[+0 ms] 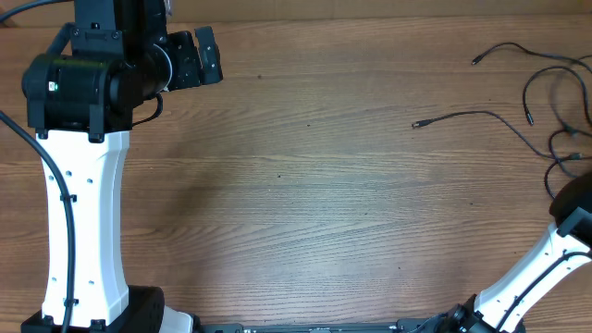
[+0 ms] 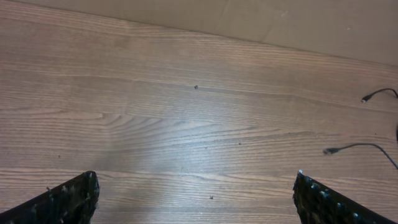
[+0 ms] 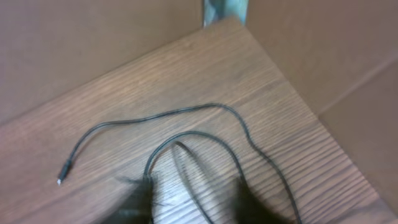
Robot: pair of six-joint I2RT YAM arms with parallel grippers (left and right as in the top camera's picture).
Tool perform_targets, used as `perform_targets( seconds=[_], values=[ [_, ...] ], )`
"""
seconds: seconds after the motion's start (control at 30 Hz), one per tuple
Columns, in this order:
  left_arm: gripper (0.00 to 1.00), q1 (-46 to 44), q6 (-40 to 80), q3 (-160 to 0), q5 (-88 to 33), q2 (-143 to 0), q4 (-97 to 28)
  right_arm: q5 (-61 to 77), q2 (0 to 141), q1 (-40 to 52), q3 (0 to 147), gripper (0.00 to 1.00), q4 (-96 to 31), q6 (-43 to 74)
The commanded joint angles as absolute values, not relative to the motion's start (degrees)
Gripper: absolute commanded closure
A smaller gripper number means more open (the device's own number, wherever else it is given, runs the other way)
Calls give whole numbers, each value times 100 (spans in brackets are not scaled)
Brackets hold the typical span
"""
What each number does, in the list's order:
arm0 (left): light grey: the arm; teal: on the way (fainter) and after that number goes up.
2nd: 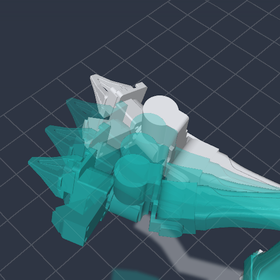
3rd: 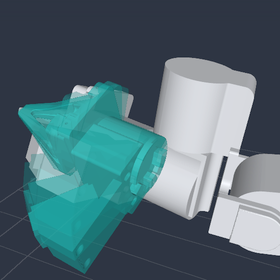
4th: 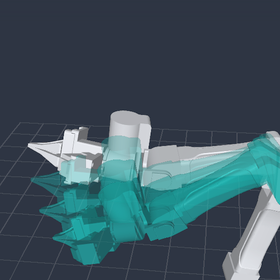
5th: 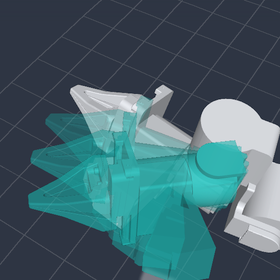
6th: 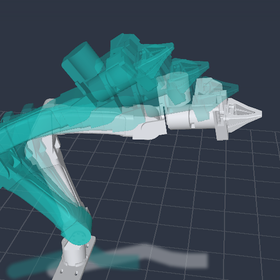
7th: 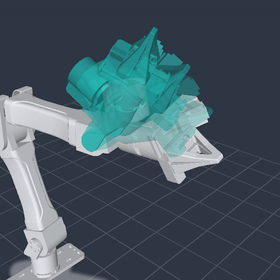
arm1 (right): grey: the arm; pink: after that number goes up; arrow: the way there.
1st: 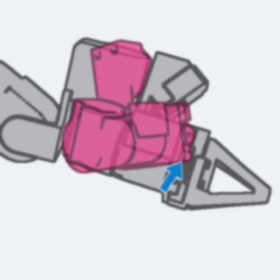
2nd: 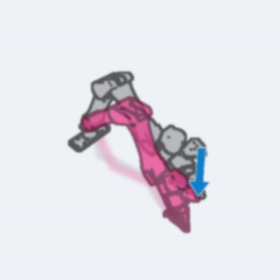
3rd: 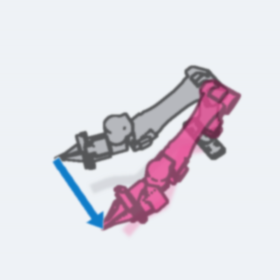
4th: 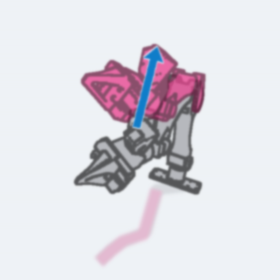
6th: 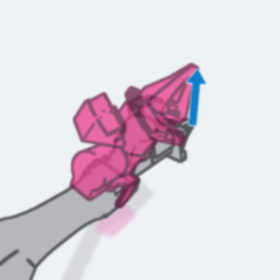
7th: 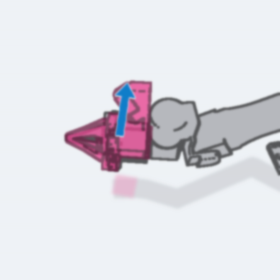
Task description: Untangle cables
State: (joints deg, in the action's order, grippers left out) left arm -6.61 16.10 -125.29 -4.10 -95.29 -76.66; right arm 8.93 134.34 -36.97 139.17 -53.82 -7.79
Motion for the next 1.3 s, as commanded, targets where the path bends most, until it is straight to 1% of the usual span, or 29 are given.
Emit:
perform_targets(
  seconds=[0.0, 0.07, 0.1, 0.2, 0.4, 0.63, 0.8, 1.07, 1.27],
  values=[
    [0, -639, 1500, -12610, -454, -9537, -7675, 1070, 13515, -3673, 14020, 33, -5374, -729],
    [0, -639, 1500, -12610, -454, -9537, -7673, 1085, 13544, -3673, 14020, 23, -5374, -729],
    [0, -639, 1498, -12610, -454, -9537, -7673, 1085, 13546, -3673, 14020, 19, -5374, -729],
    [0, -639, 1500, -12610, -454, -9537, -7682, 1201, 13546, -3673, 14020, 11, -5371, -731],
    [0, -639, 1498, -12610, -451, -9537, -7754, 2069, 13546, -3662, 14022, 0, -5572, -733],
    [0, -639, 1496, -12608, -427, -9537, -7782, 2729, 13524, -3347, 14025, 0, -6108, -757],
    [0, -639, 1385, -12534, -386, -9548, -7887, 2733, 13489, -2707, 14033, 0, -6379, -786],
    [0, -639, 1177, -12529, -250, -9631, -8158, 2679, 13334, -1181, 14033, 0, -6702, -753],
    [0, -639, 1175, -12529, -145, -9631, -8263, 1820, 13139, -27, 14033, 0, -6877, -755]
  ],
)
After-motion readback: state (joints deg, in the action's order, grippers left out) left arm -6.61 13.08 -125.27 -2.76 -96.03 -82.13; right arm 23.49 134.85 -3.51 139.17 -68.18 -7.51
